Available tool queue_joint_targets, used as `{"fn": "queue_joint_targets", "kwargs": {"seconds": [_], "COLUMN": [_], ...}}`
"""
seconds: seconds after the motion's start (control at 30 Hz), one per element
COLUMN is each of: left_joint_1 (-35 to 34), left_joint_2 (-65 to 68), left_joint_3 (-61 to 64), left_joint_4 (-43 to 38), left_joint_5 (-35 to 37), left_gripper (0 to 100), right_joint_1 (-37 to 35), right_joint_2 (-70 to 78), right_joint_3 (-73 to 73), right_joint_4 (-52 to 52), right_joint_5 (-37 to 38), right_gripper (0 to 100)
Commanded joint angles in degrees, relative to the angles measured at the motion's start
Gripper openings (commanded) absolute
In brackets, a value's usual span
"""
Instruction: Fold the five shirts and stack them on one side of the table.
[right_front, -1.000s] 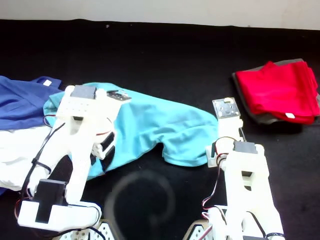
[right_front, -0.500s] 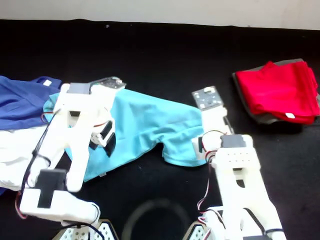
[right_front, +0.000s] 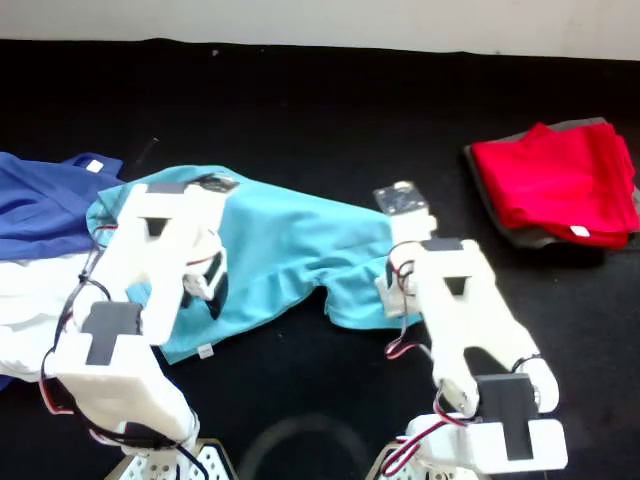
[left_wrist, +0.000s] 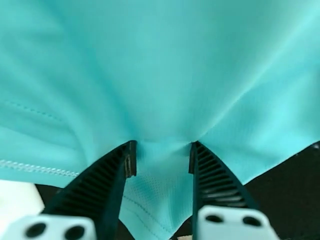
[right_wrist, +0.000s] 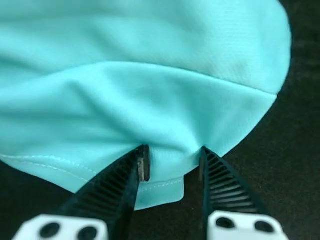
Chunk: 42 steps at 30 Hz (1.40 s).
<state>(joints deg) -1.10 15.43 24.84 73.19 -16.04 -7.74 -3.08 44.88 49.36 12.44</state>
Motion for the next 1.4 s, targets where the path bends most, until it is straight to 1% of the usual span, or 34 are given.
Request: {"fn": "queue_joint_targets", "kwargs": {"seconds": [0.0, 0.1, 0.2, 0.27, 0.4, 0.5, 0.57, 0.63, 0.73, 0.83, 0.9, 0.97, 1.07, 1.2, 1.37], "left_joint_1": [7.87, 13.67, 17.27, 17.71, 17.71, 17.54, 16.22, 13.41, 6.46, -0.4, -3.3, -4.88, -5.41, -5.23, -5.05], "left_joint_2": [-3.03, -8.75, -15.52, -20.18, -28.26, -31.34, -31.96, -31.34, -28.62, -21.49, -15.16, -9.01, -1.71, 2.51, 2.59], "left_joint_3": [4.97, 9.27, 11.3, 11.3, 10.77, 12.7, 15.16, 17.1, 18.68, 17.8, 14.55, 9.36, 1.27, -8.13, -15.6], "left_joint_4": [0.44, 0.35, 0.44, 1.85, 8.0, 10.37, 10.11, 7.91, 0.7, -6.15, -8.26, -8.18, -8.0, -2.2, 6.95], "left_joint_5": [2.02, 2.02, 2.02, 1.93, 1.67, -1.93, -4.4, -7.65, -10.46, -12.48, -12.57, -12.48, -11.52, -9.67, -9.58], "left_gripper": [19, 19, 19, 19, 19, 19, 19, 19, 19, 19, 19, 19, 19, 19, 19], "right_joint_1": [6.46, 10.24, 13.14, 14.11, 14.37, 14.02, 14.02, 13.93, 12.09, 9.89, 8.66, 7.52, 6.73, 6.73, 6.73], "right_joint_2": [1.54, 1.54, 1.36, 0.22, -7.16, -14.81, -19.91, -23.78, -26.68, -26.77, -26.68, -26.68, -26.68, -26.68, -26.95], "right_joint_3": [-1.27, -0.84, -1.36, -1.36, -0.66, -0.75, -0.75, -0.57, -0.04, 1.1, 2.42, 4.0, 6.64, 8.84, 9.89], "right_joint_4": [-0.57, -0.22, 2.59, 3.12, 3.47, 6.9, 8.57, 10.15, 12.26, 13.05, 12.7, 11.3, 8.57, 7.25, 7.25], "right_joint_5": [-1.14, -0.79, -0.7, -0.62, -0.62, -0.62, -0.62, -0.53, 1.23, 1.76, 1.85, 1.85, 1.85, 1.85, 2.11], "right_gripper": [18.0, 18.0, 18.0, 18.0, 18.0, 18.0, 18.0, 18.0, 18.0, 18.0, 18.0, 18.0, 18.0, 18.0, 18.0]}}
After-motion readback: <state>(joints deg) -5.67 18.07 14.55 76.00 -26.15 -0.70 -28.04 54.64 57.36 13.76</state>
